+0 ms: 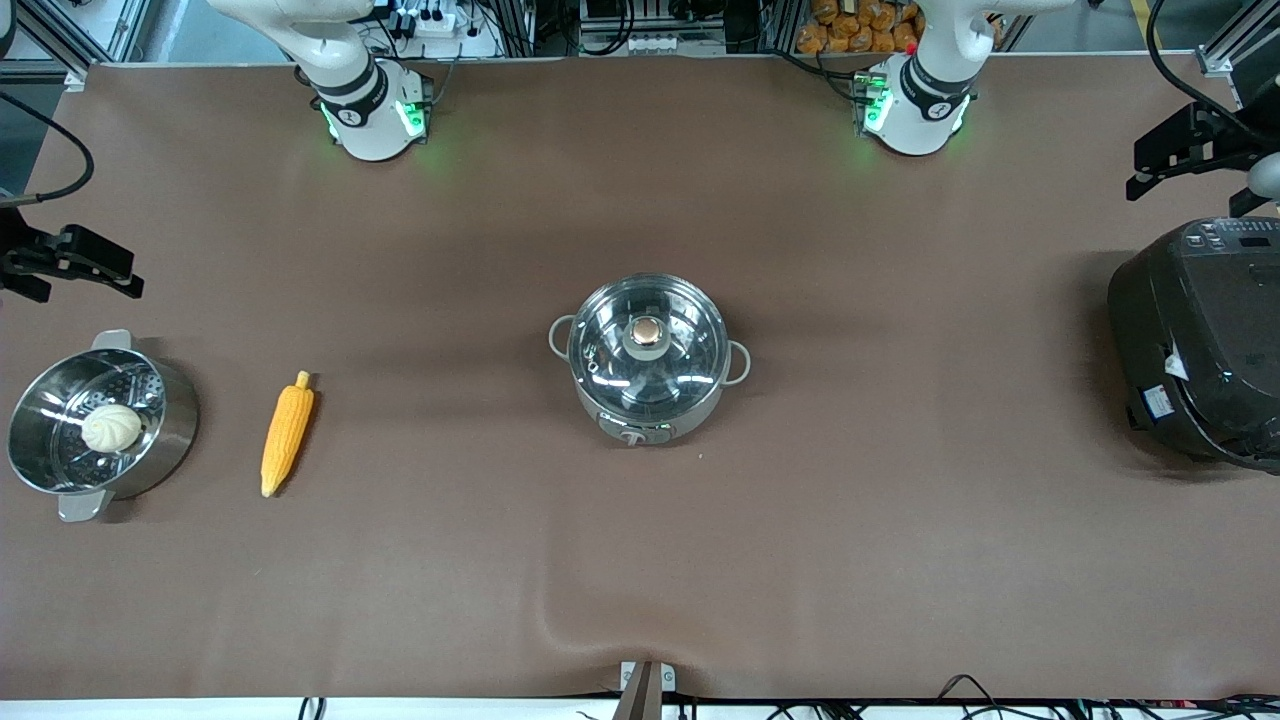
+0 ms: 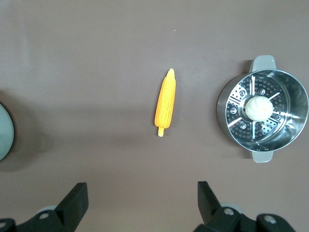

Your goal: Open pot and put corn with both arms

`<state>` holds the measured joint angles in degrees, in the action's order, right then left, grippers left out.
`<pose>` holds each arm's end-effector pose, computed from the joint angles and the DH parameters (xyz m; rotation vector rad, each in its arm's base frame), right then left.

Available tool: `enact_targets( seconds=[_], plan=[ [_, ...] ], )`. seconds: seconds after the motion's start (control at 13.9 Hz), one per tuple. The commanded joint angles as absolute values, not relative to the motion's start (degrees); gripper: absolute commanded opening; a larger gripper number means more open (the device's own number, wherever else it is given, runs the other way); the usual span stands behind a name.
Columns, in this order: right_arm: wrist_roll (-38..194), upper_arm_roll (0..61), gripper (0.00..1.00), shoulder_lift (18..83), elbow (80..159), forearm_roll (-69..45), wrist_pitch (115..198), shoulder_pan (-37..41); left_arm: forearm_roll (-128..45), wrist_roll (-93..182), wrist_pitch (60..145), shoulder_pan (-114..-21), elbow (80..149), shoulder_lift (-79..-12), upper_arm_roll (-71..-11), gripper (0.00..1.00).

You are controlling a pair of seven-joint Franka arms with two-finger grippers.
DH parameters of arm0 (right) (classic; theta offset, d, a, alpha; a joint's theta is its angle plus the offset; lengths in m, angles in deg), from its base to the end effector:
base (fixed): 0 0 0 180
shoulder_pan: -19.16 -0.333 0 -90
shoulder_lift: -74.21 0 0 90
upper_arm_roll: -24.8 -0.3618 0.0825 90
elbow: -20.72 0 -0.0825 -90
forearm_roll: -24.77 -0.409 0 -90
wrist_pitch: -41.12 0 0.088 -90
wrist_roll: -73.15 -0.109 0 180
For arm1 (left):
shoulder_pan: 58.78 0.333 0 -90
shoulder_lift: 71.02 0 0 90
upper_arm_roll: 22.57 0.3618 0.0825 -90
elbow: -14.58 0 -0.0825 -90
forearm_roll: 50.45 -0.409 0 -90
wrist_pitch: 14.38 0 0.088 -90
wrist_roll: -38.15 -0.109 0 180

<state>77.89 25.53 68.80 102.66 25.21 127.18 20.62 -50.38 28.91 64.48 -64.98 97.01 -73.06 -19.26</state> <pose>0.6061 -0.0236 0.6758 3.1331 0.0691 -0.0360 0.5435 -0.0268 0.7358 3.1190 -0.3318 -0.0416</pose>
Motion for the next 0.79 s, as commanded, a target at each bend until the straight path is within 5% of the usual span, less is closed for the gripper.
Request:
enact_targets(
  seconds=[0.0, 0.72],
  plan=[
    [79.89, 25.59, 1.00, 69.73, 103.43, 26.44, 126.55, 20.56, -49.92, 28.75, 63.75, -64.84, 97.11, -73.66, -19.41, 1.00],
    [79.65, 25.68, 1.00, 69.55, 103.60, 25.03, 125.58, 22.06, -50.19, 28.75, 63.84, -64.67, 96.85, -72.69, -19.32, 1.00]
  ],
)
